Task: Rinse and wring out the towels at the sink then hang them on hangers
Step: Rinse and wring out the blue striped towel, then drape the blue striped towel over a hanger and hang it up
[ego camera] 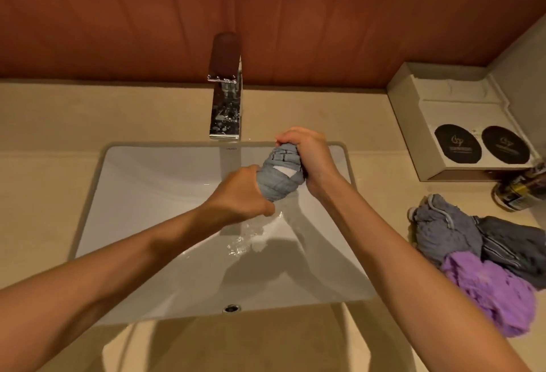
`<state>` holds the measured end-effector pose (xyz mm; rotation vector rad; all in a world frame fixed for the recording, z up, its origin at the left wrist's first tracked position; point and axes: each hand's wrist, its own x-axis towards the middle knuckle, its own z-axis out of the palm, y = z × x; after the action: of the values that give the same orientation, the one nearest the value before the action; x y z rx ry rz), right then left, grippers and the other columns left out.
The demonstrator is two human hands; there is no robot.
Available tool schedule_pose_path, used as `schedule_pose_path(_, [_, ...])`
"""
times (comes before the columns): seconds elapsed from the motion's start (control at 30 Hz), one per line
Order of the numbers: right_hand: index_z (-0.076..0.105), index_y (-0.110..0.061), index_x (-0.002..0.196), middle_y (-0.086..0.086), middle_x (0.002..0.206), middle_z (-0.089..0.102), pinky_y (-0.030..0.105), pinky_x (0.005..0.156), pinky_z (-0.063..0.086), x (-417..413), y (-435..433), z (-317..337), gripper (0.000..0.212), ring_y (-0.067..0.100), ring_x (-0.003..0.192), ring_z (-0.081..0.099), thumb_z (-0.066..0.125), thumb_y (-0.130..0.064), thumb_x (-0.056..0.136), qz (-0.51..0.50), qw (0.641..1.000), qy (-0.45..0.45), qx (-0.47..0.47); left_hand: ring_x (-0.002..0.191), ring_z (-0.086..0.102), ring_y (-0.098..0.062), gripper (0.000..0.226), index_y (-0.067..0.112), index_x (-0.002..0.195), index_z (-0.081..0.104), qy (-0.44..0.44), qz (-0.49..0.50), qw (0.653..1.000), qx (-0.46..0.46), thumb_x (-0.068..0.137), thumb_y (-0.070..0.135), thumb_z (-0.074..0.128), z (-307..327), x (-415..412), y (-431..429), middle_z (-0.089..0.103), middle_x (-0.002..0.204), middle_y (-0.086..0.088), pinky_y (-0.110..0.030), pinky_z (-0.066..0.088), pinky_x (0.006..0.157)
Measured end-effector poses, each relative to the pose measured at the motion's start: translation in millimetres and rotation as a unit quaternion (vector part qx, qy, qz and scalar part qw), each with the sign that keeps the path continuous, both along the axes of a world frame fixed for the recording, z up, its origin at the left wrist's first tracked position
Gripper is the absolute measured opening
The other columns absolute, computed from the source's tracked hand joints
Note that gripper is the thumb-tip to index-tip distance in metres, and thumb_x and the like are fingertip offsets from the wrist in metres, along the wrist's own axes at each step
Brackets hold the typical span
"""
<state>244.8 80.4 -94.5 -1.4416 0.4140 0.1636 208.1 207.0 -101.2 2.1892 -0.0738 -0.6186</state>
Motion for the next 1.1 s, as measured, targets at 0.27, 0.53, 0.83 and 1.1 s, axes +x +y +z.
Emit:
schedule_pose_path(0.27, [0.059,-0.006,0.084,0.01,0.069,0.061,0.026,0.057,0.051,-26.9,30.1,10.6,0.003,0.019,0.055,0.06,0.057,-0.005,0.086,-0.083,0.987,0.109,0.082,0.098,0.048,-0.02,0.075,0.012,0.127,0.034,-0.051,0.158,0.986,0.01,0.066,-0.005,0.074,19.0,-21.8,38.8,0.035,0.119,-0.008,-0.025,0.047,0.077])
schedule_pose_path(0.53, [0.065,-0.001,0.109,0.015,0.108,0.067,0.04,0.08,0.055,-72.8,82.3,47.8,0.028,0.031,0.097,0.065,0.052,-0.015,0.088,0.108,0.967,0.119,0.196,0.096,0.065,-0.024,0.043,0.013,0.121,0.046,-0.078,0.416,0.856,-0.296,0.083,-0.004,0.058,77.6,-124.4,69.2,0.063,0.112,-0.01,-0.027,0.059,0.069])
schedule_pose_path(0.83, [0.047,-0.001,0.128,0.017,0.106,0.06,0.023,0.049,0.049,-227.6,197.4,87.1,0.051,0.024,0.079,0.06,0.046,-0.029,0.085,0.455,0.879,0.045,0.134,0.078,0.061,-0.013,0.037,0.025,0.103,0.05,-0.28,0.632,0.689,-0.218,0.084,-0.007,0.055,135.0,-324.2,106.2,0.064,0.091,-0.005,-0.022,0.056,0.058])
schedule_pose_path(1.1, [0.067,-0.024,0.084,0.0,0.075,0.061,0.023,0.061,0.038,-468.7,262.6,133.6,0.02,0.01,0.066,0.053,0.048,-0.027,0.089,0.791,0.591,0.002,0.159,0.072,0.061,-0.006,0.036,0.019,0.113,0.049,-0.387,0.819,0.417,-0.074,0.085,-0.001,0.059,158.9,-563.8,111.7,0.062,0.088,0.003,-0.012,0.051,0.051])
